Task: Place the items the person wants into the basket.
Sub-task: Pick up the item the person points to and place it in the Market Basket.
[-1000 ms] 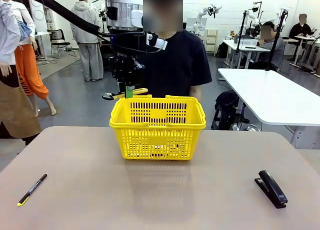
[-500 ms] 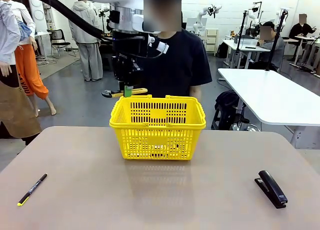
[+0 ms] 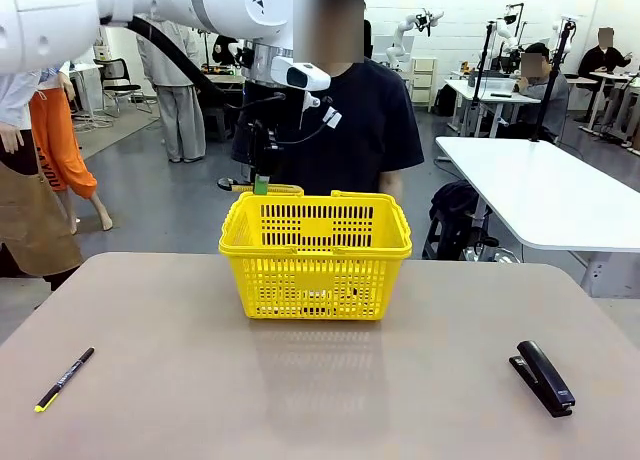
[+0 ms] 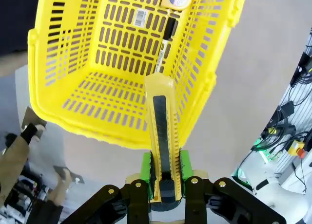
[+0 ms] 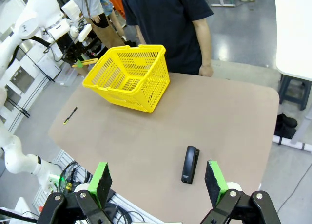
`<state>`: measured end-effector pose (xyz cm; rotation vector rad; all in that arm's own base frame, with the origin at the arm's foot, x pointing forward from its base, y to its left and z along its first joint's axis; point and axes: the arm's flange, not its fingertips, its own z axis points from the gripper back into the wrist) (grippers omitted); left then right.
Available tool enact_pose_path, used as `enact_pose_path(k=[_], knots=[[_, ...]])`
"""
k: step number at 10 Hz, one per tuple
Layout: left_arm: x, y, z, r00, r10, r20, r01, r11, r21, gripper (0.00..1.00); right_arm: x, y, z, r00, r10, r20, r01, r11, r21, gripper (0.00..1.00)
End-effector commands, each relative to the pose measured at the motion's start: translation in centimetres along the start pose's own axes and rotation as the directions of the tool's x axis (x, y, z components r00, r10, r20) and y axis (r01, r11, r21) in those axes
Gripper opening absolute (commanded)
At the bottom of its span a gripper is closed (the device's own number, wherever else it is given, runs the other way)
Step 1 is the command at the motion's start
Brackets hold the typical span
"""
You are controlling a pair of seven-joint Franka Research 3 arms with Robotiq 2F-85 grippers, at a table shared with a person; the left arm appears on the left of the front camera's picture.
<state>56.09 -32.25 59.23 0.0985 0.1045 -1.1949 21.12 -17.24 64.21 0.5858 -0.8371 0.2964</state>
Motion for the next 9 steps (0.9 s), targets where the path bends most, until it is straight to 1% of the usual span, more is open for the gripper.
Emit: enact_pose_path(k=[1, 3, 5, 7, 9], knots=[[1.2, 2.3, 0.1, 0.999, -0.002, 0.052, 0.006, 0.997, -0.071, 0.27, 0.2, 0.1, 0.0, 1.0, -0.016, -0.016, 0.016, 1.0, -0.018, 1.0], [2.2, 3.3, -1.7, 0.997, 0.044, 0.059, -0.04, 0.996, -0.078, 0.27, 0.2, 0.1, 0.0, 1.0, -0.016, -0.016, 0.016, 1.0, -0.018, 1.0], [4.0, 4.5, -3.9, 0.99, 0.131, 0.059, -0.126, 0.988, -0.087, 0.27, 0.2, 0.1, 0.0, 1.0, -0.016, -0.016, 0.016, 1.0, -0.018, 1.0], [5.3, 5.1, -5.7, 0.972, 0.22, 0.077, -0.212, 0.972, -0.097, 0.27, 0.2, 0.1, 0.0, 1.0, -0.016, -0.016, 0.016, 1.0, -0.018, 1.0], [6.0, 4.6, -7.6, 0.973, 0.226, 0.051, -0.223, 0.973, -0.064, 0.27, 0.2, 0.1, 0.0, 1.0, -0.016, -0.016, 0.016, 1.0, -0.018, 1.0]])
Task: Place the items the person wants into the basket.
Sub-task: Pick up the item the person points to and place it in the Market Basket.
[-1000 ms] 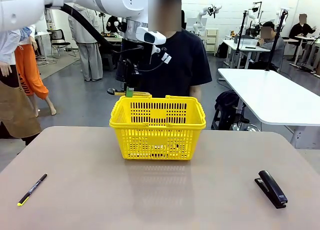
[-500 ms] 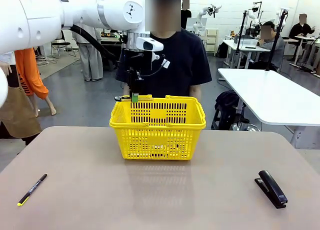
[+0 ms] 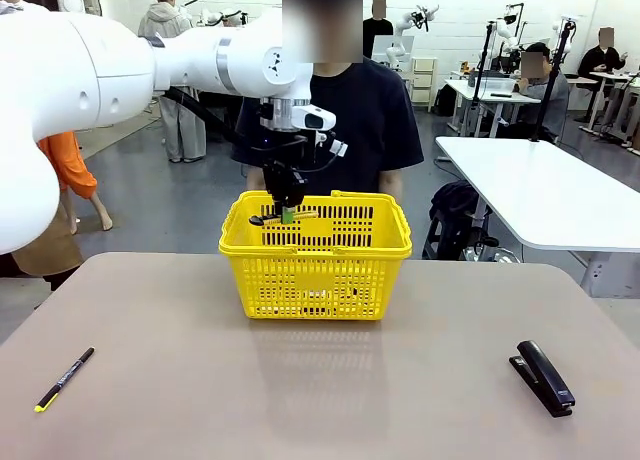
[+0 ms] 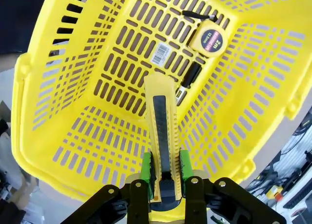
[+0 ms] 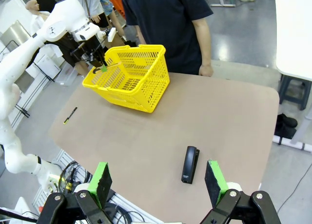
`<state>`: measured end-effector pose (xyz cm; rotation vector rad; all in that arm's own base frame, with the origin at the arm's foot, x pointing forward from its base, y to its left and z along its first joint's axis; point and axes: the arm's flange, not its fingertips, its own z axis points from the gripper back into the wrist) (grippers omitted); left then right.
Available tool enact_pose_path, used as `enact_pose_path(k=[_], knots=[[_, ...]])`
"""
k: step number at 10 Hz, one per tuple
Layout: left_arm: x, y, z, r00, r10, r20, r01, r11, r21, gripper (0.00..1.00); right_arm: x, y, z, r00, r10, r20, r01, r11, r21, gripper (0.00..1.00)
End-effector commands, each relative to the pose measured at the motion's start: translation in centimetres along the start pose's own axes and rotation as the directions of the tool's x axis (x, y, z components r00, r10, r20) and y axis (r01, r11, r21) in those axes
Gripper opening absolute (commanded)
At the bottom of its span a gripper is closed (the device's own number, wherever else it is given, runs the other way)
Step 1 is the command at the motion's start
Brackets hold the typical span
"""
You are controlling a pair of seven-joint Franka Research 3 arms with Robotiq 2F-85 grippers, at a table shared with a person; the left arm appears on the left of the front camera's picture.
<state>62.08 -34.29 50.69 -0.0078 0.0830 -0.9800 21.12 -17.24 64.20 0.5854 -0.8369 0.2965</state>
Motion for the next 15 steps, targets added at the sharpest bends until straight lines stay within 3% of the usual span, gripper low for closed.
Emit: enact_pose_path(k=[1, 5, 9, 15], knots=[[1.1, -0.5, -0.3, 1.0, 0.011, -0.029, -0.01, 0.999, 0.053, 0.27, 0.2, 0.1, 0.0, 1.0, -0.016, -0.015, 0.016, 1.0, -0.017, 1.0], [1.4, -0.5, -2.5, 0.992, 0.012, -0.122, -0.003, 0.997, 0.073, 0.27, 0.2, 0.1, 0.0, 1.0, -0.016, -0.015, 0.016, 1.0, -0.017, 1.0], [1.1, -0.4, -3.2, 0.989, 0.019, -0.145, -0.007, 0.996, 0.085, 0.27, 0.2, 0.1, 0.0, 1.0, -0.016, -0.015, 0.016, 1.0, -0.017, 1.0], [0.7, -0.2, -3.2, 0.987, 0.017, -0.157, -0.005, 0.997, 0.073, 0.87, 0.2, 0.1, 0.0, 1.0, -0.016, -0.015, 0.016, 1.0, -0.017, 1.0]])
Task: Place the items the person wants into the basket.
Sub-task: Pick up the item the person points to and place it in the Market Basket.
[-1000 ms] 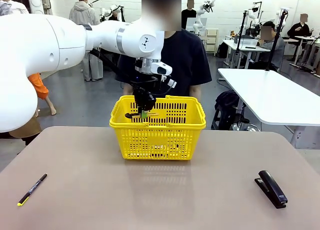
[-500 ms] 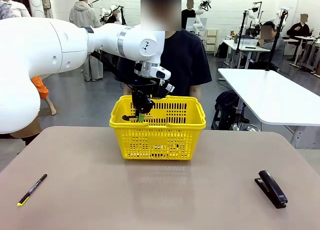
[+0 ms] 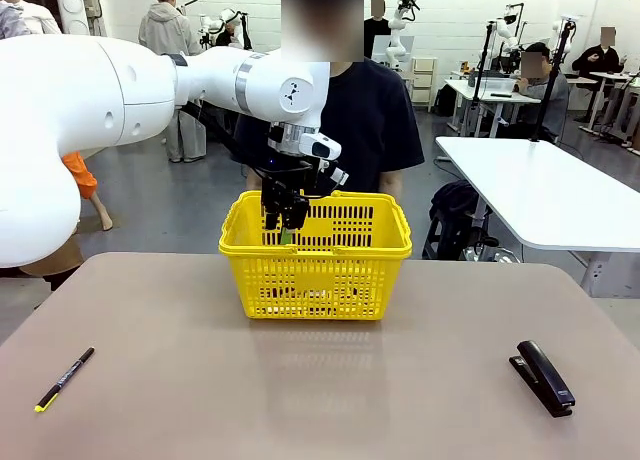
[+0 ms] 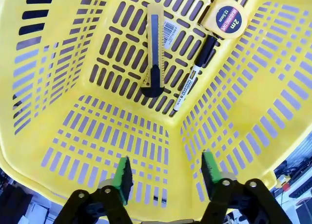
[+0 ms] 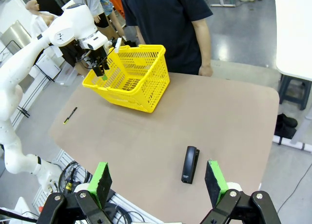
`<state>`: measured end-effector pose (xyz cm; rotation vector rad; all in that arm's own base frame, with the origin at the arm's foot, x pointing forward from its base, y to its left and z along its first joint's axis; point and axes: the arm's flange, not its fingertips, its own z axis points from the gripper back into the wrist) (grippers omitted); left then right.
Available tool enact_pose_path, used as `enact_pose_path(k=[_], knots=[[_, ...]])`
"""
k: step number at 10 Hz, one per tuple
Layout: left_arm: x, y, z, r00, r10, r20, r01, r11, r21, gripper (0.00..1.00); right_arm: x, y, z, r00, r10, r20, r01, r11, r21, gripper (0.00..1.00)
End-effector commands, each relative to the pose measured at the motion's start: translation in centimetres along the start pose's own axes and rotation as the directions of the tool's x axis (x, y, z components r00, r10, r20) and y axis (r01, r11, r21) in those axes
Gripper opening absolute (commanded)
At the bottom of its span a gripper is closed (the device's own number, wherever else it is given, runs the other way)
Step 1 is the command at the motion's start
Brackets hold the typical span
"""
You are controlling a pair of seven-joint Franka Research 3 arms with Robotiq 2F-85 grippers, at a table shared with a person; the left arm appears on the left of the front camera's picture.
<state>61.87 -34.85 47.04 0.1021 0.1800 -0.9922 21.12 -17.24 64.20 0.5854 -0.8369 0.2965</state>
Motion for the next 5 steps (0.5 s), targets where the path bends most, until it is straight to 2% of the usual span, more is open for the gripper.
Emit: enact_pose_path(k=[1, 5], knots=[[-0.01, 0.1, 0.4, 0.999, 0.021, -0.026, -0.02, 1.0, 0.02, 0.98, 0.18, 0.08, -0.01, 1.0, -0.016, -0.015, 0.016, 1.0, -0.017, 1.0], [-0.17, 0.13, 0.52, 1.0, 0.018, -0.017, -0.018, 1.0, 0.008, 1.0, 0.18, 0.08, -0.01, 1.0, -0.016, -0.015, 0.016, 1.0, -0.017, 1.0]])
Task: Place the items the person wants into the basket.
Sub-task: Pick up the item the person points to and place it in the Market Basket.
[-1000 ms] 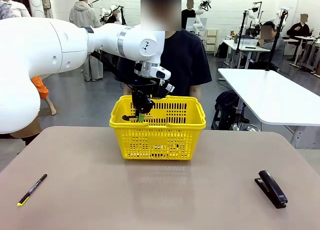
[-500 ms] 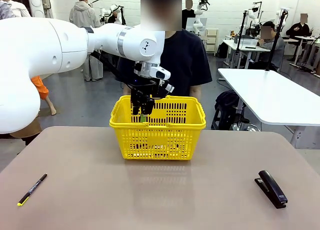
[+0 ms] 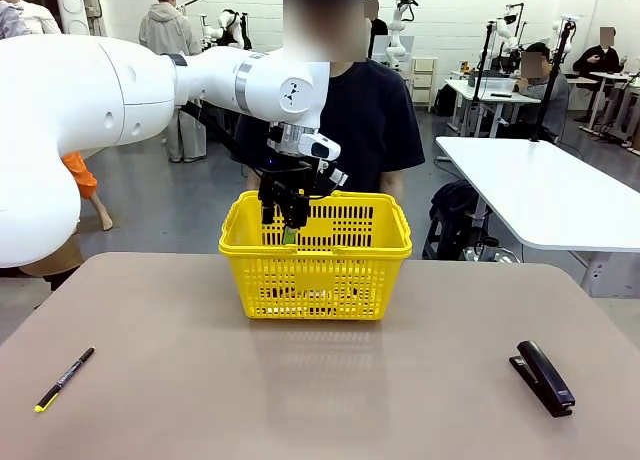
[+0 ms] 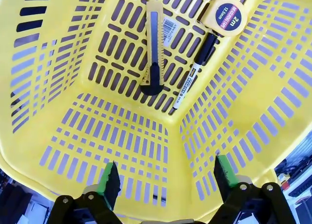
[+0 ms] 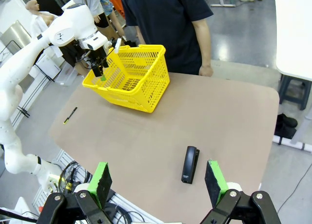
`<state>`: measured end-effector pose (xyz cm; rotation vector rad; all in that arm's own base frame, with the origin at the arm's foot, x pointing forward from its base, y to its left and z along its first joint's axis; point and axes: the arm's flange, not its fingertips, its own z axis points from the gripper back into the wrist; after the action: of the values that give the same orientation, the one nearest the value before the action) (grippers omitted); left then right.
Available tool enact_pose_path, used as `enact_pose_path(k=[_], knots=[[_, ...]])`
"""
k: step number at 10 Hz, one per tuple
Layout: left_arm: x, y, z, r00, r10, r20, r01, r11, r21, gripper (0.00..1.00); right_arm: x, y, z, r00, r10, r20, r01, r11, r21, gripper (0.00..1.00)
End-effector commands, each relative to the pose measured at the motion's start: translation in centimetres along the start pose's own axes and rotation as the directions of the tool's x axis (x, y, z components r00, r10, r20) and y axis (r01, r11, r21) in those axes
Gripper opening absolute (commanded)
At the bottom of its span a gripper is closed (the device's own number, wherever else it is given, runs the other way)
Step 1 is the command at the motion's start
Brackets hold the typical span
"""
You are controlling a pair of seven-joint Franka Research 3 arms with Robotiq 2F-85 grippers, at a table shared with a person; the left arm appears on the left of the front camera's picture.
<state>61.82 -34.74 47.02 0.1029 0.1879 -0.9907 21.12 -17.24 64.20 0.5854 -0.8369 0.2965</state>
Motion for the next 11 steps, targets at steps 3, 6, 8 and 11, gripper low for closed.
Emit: enact_pose_path(k=[3, 6, 8, 11], knots=[[-1.6, -1.2, 2.6, 0.999, -0.039, 0.037, 0.04, 0.999, -0.024, 1.0, 0.2, 0.1, 0.0, 1.0, -0.016, -0.015, 0.016, 1.0, -0.017, 1.0], [-8.1, -5.9, 8.3, 0.99, -0.117, 0.083, 0.116, 0.993, 0.024, 1.0, 0.2, 0.1, 0.0, 1.0, -0.016, -0.015, 0.016, 1.0, -0.017, 1.0], [-13.7, -8.6, 11.4, 0.985, -0.124, 0.121, 0.122, 0.992, 0.02, 1.0, 0.2, 0.1, 0.0, 1.0, -0.016, -0.015, 0.016, 1.0, -0.017, 1.0], [-22.0, -10.5, 12.3, 0.96, -0.151, 0.234, 0.153, 0.988, 0.012, 1.0, 0.2, 0.1, 0.0, 1.0, -0.016, -0.015, 0.016, 1.0, -0.017, 1.0]])
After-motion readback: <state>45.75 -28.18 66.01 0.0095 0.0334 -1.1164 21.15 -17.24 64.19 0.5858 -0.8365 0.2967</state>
